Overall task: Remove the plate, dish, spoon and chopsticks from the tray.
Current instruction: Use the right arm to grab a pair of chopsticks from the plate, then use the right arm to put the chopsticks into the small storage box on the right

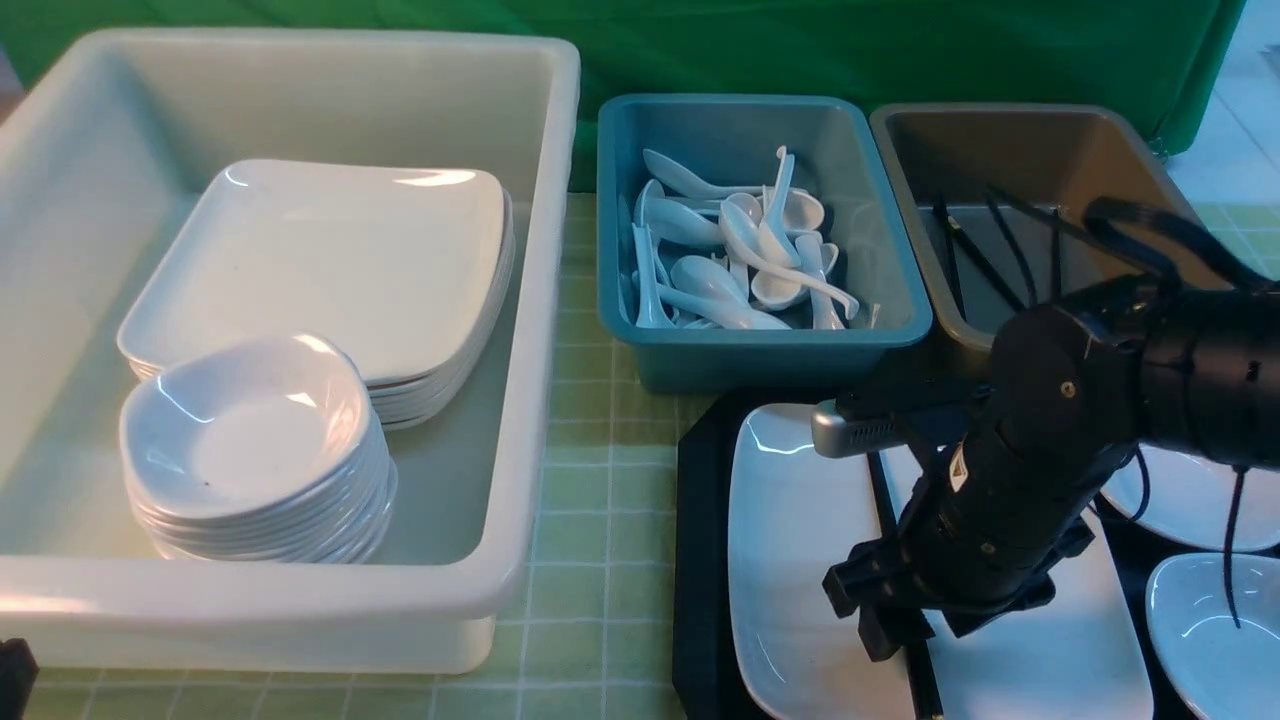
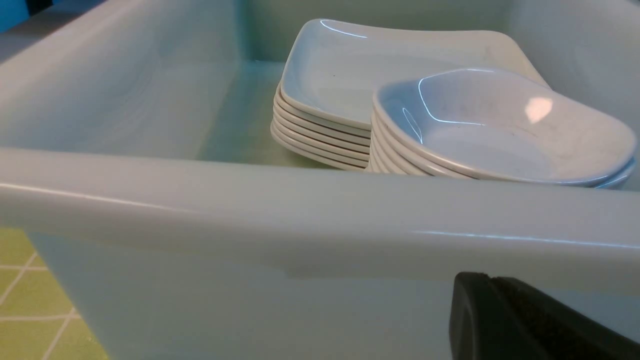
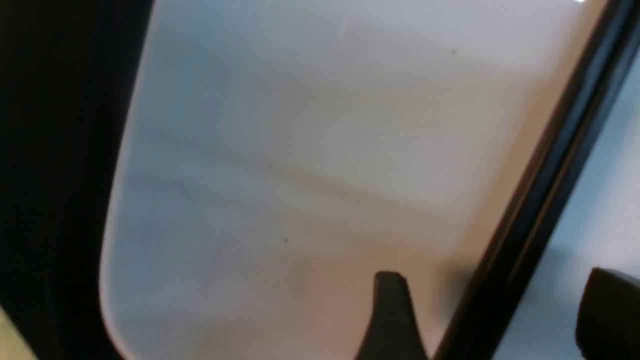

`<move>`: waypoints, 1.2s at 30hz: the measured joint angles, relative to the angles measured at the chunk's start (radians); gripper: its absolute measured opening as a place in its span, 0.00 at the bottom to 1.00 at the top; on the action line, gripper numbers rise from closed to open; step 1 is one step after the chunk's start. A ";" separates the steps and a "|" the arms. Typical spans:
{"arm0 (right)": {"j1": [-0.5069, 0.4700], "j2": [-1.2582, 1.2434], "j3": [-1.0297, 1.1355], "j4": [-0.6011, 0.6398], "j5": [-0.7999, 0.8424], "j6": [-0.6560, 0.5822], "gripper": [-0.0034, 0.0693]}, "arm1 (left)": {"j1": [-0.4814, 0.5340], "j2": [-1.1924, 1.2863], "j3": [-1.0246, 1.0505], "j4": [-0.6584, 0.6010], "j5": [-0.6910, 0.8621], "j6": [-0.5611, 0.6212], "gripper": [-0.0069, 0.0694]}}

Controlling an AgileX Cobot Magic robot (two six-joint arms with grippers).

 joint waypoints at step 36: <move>0.000 -0.237 0.005 -0.013 0.179 -0.049 0.19 | 0.000 0.000 0.000 0.000 0.000 0.000 0.09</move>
